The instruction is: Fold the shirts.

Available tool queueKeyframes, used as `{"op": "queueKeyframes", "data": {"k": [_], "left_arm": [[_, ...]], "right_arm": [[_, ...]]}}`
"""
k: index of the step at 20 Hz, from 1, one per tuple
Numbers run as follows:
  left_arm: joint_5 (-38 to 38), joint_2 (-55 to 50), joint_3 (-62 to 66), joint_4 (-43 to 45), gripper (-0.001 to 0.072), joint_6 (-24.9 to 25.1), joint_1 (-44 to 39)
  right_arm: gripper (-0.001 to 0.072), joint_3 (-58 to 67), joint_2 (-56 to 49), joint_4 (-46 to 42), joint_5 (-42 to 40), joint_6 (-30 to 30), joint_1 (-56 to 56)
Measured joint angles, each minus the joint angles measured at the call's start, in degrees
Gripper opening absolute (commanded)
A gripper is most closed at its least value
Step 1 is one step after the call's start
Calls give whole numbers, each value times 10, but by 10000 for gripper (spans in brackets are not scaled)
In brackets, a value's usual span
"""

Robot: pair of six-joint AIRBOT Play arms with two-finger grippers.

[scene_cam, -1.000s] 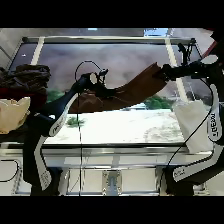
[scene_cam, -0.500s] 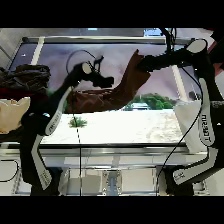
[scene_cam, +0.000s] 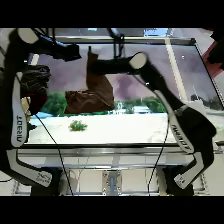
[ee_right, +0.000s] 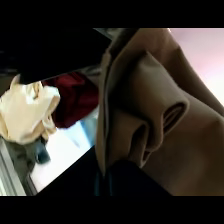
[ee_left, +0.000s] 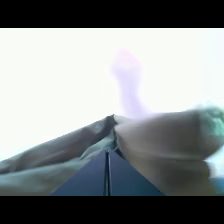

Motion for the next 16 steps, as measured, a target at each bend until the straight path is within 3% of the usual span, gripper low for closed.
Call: {"op": "queueKeyframes", "data": {"k": [1,2,3,4,10,16], "left_arm": [[-16,11,0,3,11,8,5],[-30,19,1,4,11,12,8],[-42,26,2,5,11,18,11],[-52,30,2,7,11,23,13],[-76,40,2,11,11,47,17],[-61,40,0,12,11,61,17]], "right_arm": [[50,0,-20,1,-39,10,23],[225,0,-43,3,-74,21,44],[490,0,-65,10,-101,32,61],[557,0,-82,20,-123,41,72],[540,0,-117,0,-147,73,45],[542,-7,-106,-98,89,122,-116]]}}
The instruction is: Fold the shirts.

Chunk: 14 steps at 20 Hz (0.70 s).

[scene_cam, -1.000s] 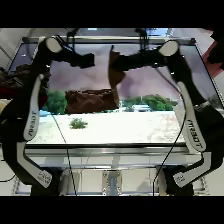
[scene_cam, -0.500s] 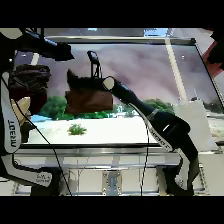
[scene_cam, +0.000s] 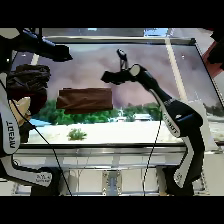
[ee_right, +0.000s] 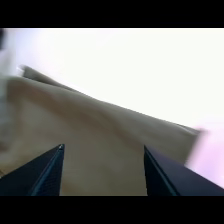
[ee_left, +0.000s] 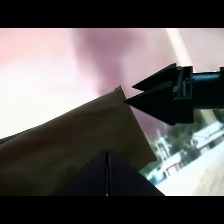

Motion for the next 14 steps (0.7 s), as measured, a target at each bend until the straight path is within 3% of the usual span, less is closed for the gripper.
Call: {"op": "queueKeyframes", "data": {"k": [2,4,7,14], "left_arm": [[14,0,0,0,11,2,0],[22,0,0,0,11,3,0],[30,0,0,0,11,4,0],[34,0,0,0,11,4,0]], "right_arm": [[557,-16,-2,-6,66,14,-36],[621,-30,-8,-2,104,21,-56],[621,-41,-28,39,135,17,-65],[616,-47,-79,154,122,-13,-30]]}}
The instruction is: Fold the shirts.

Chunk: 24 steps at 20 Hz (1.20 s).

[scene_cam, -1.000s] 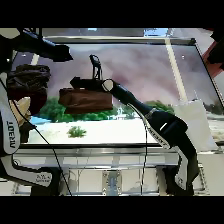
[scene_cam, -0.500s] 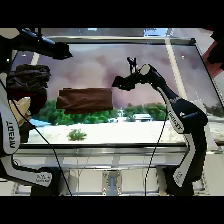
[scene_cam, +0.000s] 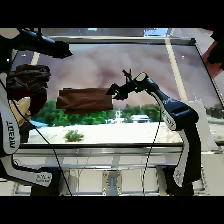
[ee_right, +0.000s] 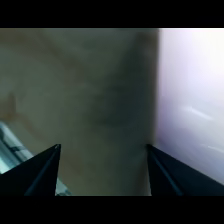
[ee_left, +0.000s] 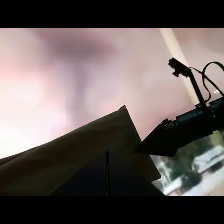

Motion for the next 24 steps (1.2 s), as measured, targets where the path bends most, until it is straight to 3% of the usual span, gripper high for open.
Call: {"op": "queueKeyframes", "data": {"k": [3,4,6,8,10,18,23,24], "left_arm": [[0,0,0,0,11,0,0],[0,0,0,0,11,0,0],[-1,0,0,0,11,0,0],[-4,0,0,0,12,2,0],[-9,0,0,0,11,2,0],[-13,0,0,0,11,2,0],[-13,0,0,0,11,2,0],[-13,0,0,0,11,2,0]], "right_arm": [[606,0,-13,25,-23,-3,23],[551,0,-16,32,-26,-4,29],[296,0,-22,39,-26,-4,39],[336,0,-26,49,-29,-3,45],[490,0,-28,63,-27,-4,42],[490,1,-28,165,73,-31,-36],[527,1,-28,144,56,-35,-31],[566,1,-28,132,41,-36,-23]]}}
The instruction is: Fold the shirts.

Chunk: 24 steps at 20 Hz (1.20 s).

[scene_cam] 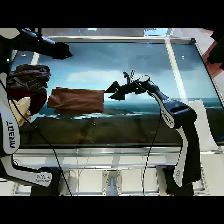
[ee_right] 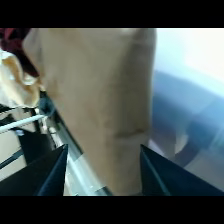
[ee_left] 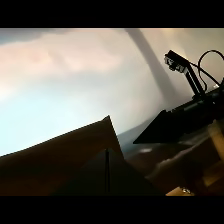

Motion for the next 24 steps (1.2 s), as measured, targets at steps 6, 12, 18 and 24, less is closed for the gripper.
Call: {"op": "queueKeyframes", "data": {"k": [6,12,18,24], "left_arm": [[0,0,0,0,11,0,0],[0,0,0,0,11,9,0],[0,0,0,0,12,11,0],[-1,0,0,0,12,11,0]], "right_arm": [[617,0,-3,-49,-106,5,52],[606,0,-6,-61,-141,35,71],[125,-1,-8,-86,-131,44,78],[30,19,-3,-65,-101,-7,63]]}}
